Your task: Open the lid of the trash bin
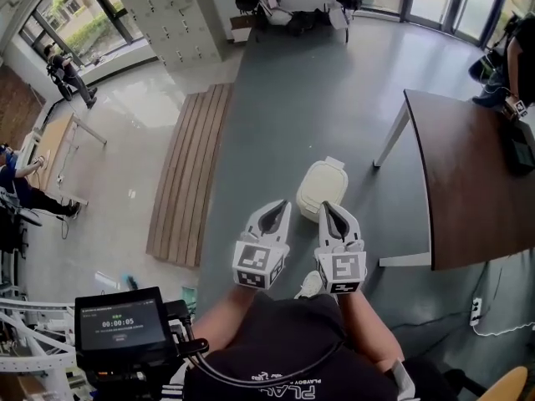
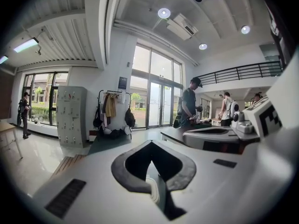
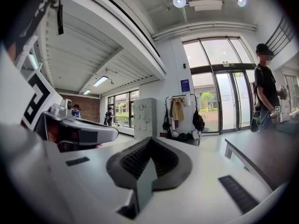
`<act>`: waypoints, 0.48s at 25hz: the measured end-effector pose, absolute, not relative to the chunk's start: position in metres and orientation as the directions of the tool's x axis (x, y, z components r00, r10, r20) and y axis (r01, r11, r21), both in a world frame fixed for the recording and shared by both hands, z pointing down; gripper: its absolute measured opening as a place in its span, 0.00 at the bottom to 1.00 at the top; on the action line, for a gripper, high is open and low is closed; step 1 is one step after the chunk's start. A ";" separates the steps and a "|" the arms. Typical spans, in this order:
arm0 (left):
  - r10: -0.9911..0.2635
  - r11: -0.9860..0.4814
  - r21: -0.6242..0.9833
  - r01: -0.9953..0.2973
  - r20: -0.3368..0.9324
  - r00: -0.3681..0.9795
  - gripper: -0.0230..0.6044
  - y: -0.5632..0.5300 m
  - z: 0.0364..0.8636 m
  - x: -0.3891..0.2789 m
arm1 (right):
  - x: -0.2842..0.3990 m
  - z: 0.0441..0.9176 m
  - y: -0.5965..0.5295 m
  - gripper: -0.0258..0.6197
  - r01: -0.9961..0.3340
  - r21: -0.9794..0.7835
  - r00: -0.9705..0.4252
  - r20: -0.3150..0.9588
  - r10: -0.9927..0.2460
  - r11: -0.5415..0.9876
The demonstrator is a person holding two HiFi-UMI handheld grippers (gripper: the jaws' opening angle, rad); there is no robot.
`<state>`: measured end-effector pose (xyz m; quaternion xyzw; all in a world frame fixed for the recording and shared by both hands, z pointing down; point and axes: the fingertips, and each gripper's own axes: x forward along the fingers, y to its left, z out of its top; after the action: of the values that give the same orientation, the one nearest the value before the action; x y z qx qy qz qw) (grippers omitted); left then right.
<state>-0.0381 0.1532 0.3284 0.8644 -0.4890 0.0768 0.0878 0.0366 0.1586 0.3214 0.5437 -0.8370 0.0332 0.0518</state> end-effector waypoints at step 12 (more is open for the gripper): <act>-0.838 -0.483 0.087 -0.871 0.241 0.489 0.03 0.142 0.333 -0.050 | 0.017 0.327 0.150 0.04 -0.898 -0.015 -0.438 0.129 -0.890 0.440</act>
<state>-0.0499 0.1421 0.3326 0.8570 -0.4988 0.0832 0.0991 0.0170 0.1501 0.3266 0.5275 -0.8471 0.0406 0.0506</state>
